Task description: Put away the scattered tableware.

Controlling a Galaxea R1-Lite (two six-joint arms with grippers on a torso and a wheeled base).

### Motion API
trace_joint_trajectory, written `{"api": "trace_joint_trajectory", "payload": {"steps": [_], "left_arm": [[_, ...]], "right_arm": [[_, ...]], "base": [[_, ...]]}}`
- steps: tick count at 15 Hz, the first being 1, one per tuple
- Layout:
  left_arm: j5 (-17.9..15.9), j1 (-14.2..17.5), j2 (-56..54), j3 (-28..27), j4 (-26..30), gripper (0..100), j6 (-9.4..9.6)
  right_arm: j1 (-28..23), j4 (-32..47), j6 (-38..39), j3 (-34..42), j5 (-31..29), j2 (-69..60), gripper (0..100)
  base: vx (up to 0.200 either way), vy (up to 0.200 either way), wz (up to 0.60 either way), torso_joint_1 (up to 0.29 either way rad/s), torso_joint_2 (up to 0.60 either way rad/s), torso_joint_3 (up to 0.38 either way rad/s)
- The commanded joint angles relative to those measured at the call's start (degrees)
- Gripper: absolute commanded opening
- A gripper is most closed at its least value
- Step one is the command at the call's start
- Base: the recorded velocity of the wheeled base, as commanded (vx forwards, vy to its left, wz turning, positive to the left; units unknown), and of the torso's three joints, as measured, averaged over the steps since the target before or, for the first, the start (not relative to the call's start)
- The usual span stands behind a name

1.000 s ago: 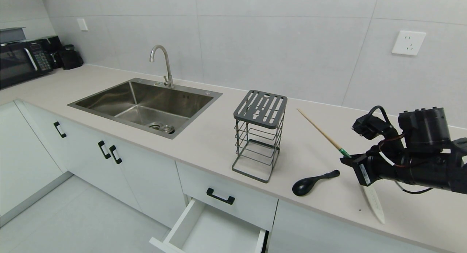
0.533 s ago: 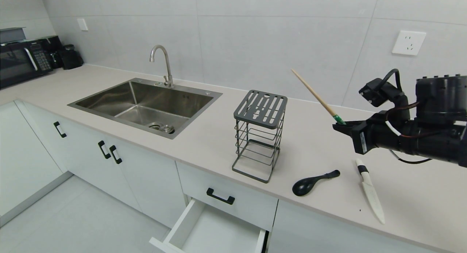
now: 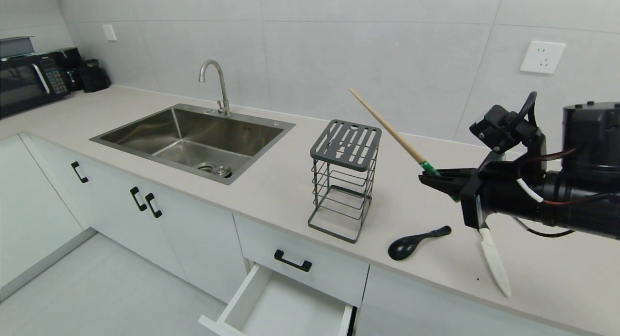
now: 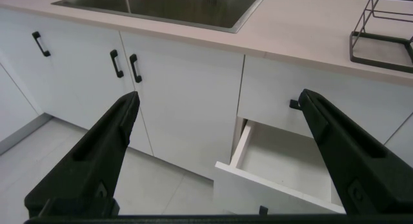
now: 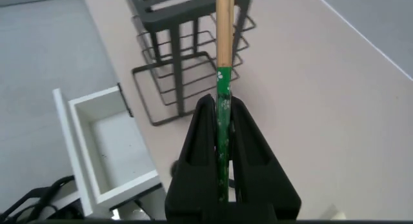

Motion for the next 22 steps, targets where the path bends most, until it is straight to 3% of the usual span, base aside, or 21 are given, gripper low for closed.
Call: {"api": "trace_joint_trajectory", "payload": {"steps": [1,4,9,17,19,22], "left_arm": [[0.0,0.02,0.0,0.0,-0.01,100,-0.01],[0.0,0.02,0.0,0.0,-0.01,100,-0.01],[0.0,0.02,0.0,0.0,-0.01,100,-0.01],[0.0,0.02,0.0,0.0,-0.01,100,-0.01],[0.0,0.02,0.0,0.0,-0.01,100,-0.01],[0.0,0.02,0.0,0.0,-0.01,100,-0.01]], "right_arm": [[3.93,-0.8,-0.04,3.08,0.62,-0.82,0],[7.09,-1.5,0.05,9.4,0.71,-4.07,0],[8.76,-1.32,0.05,13.36,0.8,-6.44,0],[17.37,-1.06,-0.04,10.99,-0.61,5.42,0],[21.33,-1.32,0.05,10.64,-6.58,10.61,0],[24.23,-1.32,-0.39,8.53,-7.37,16.24,0]], "base": [[0.0,0.0,0.0,0.0,0.0,0.0],[0.0,0.0,0.0,0.0,0.0,0.0],[0.0,0.0,0.0,0.0,0.0,0.0],[0.0,0.0,0.0,0.0,0.0,0.0],[0.0,0.0,0.0,0.0,0.0,0.0],[0.0,0.0,0.0,0.0,0.0,0.0]]}}
